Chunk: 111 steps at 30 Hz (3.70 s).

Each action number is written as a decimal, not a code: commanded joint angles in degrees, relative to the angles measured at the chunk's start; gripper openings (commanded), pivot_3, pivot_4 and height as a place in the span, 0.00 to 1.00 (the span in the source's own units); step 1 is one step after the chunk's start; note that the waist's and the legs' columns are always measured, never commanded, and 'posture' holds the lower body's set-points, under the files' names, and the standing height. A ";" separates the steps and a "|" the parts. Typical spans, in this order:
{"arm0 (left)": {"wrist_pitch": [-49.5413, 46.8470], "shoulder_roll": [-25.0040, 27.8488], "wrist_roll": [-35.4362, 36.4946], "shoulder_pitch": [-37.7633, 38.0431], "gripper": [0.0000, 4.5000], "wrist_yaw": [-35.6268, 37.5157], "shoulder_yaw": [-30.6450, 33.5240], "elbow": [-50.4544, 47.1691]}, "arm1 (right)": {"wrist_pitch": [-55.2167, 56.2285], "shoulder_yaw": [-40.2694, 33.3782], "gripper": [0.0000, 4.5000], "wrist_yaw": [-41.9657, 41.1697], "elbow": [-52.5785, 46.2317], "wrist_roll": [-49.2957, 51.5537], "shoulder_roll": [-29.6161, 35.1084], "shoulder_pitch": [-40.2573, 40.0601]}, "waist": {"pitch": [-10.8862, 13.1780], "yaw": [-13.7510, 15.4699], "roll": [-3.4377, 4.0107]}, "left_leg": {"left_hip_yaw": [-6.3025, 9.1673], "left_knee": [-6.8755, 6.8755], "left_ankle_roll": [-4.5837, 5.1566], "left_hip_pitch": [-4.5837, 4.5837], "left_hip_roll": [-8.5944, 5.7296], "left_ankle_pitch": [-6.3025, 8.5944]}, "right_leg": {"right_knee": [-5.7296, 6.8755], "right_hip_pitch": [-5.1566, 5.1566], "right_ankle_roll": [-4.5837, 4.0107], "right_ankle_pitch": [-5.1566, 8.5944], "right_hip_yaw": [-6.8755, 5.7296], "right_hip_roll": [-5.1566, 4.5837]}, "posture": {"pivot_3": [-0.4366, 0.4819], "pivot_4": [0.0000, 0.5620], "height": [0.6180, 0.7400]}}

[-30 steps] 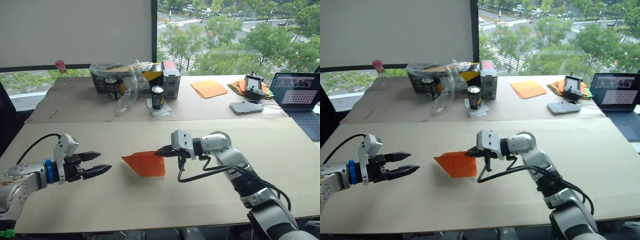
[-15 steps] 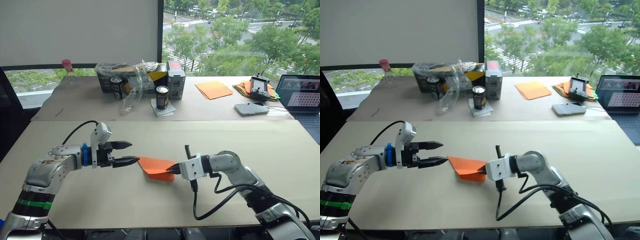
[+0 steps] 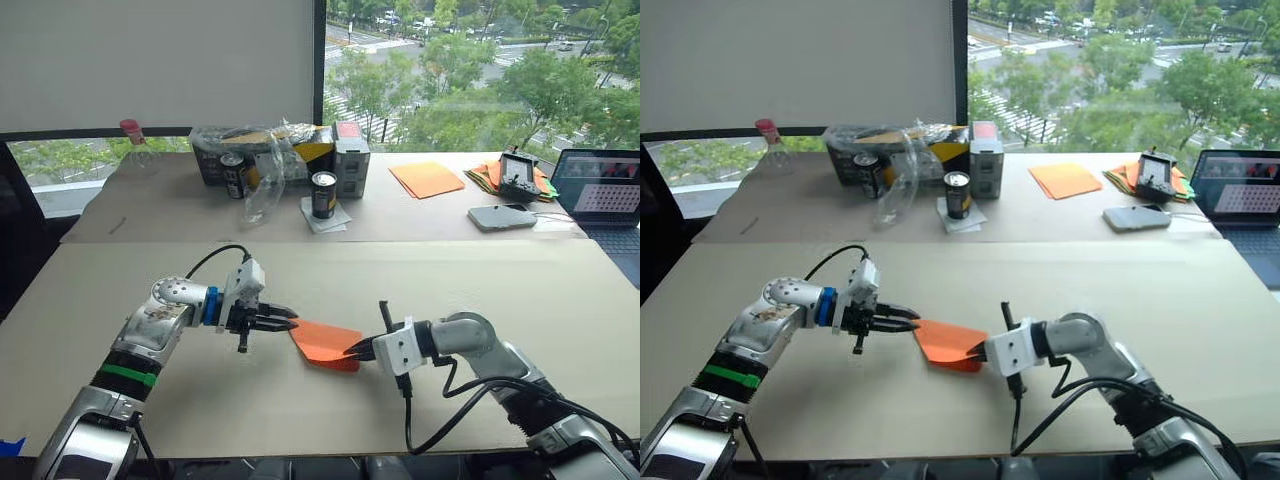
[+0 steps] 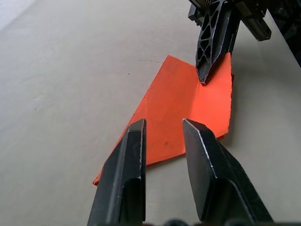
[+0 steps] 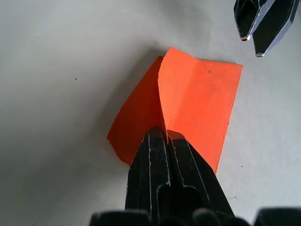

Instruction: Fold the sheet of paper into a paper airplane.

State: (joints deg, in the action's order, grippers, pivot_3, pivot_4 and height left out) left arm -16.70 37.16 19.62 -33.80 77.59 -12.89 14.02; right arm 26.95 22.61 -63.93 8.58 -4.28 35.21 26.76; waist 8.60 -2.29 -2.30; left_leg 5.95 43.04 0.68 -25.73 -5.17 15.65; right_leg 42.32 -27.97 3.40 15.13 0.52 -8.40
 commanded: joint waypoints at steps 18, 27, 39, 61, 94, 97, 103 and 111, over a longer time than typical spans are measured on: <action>15.44 -6.40 -12.08 -4.13 0.01 3.71 -4.32 13.73 | 14.92 1.61 0.00 -2.94 12.52 -0.80 -1.34 10.22 | 0.00 -0.17 -0.01 | -0.02 0.07 0.01 -0.09 -0.01 0.00 | 0.06 -0.08 0.03 -0.01 0.00 0.00 | 0.48 0.27 0.43; 15.67 -7.12 -12.50 -3.02 0.00 2.88 -3.78 15.65 | 5.01 -2.01 0.42 -0.70 4.75 1.77 1.03 4.25 | -0.01 -0.02 -0.01 | 0.00 0.31 0.05 -0.09 -0.02 0.03 | 0.32 -0.07 0.10 0.04 0.01 0.00 | 0.48 0.27 0.43; 15.58 -8.56 -12.40 -4.07 0.00 3.26 -3.01 17.69 | -22.47 -9.84 0.73 4.72 -12.35 15.39 -0.44 -8.46 | -0.03 0.37 0.01 | 0.01 0.79 0.21 -0.19 -0.06 0.12 | 0.60 -0.04 0.24 0.13 0.03 -0.05 | 0.48 0.27 0.43; 16.33 -8.19 -12.71 -3.49 0.00 3.28 -2.80 17.77 | -22.01 -7.87 0.16 -0.39 -10.97 13.10 0.19 -7.94 | -0.03 0.71 0.01 | 0.00 0.81 0.21 -0.19 -0.07 0.13 | 0.58 -0.02 0.24 0.13 0.02 -0.06 | 0.48 0.27 0.43; 14.60 -8.16 -11.82 -3.58 0.00 3.65 -2.34 17.44 | -34.73 -9.85 0.00 -2.80 -8.25 19.47 -2.99 -1.67 | -0.03 1.02 0.01 | 0.00 0.81 0.21 -0.19 -0.06 0.13 | 0.58 -0.02 0.24 0.13 0.02 -0.06 | 0.48 0.27 0.43; 13.79 -8.30 -11.68 -3.59 0.00 3.77 -2.28 16.65 | -39.32 -9.50 0.00 -3.34 -6.01 20.10 -3.37 1.33 | -0.03 0.98 0.01 | 0.01 0.81 0.21 -0.19 -0.06 0.13 | 0.58 -0.04 0.24 0.13 0.02 -0.05 | 0.48 0.27 0.43; 13.46 -8.64 -11.94 -3.45 0.00 2.89 -2.00 16.33 | -48.59 -9.64 0.00 -3.66 -0.21 21.03 -4.75 5.99 | -0.03 1.05 0.01 | 0.01 0.81 0.21 -0.20 -0.07 0.13 | 0.57 -0.05 0.24 0.13 0.02 -0.06 | 0.48 0.27 0.43; 13.38 -8.24 -12.02 -2.20 0.00 2.09 -1.77 15.27 | -56.10 -10.15 0.00 -2.84 6.81 21.27 -6.35 9.66 | -0.03 1.07 0.01 | 0.01 0.81 0.21 -0.23 -0.09 0.13 | 0.57 -0.08 0.24 0.13 0.03 -0.09 | 0.48 0.27 0.43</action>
State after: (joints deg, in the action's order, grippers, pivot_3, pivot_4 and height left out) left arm -2.83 28.34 8.65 -37.27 80.18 -14.43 29.57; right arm -29.05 14.32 -67.34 14.61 16.89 28.77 34.83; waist 8.56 -1.21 -2.28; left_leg 5.96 43.84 0.89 -25.95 -5.28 15.78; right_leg 42.89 -28.05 3.64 15.26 0.56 -8.50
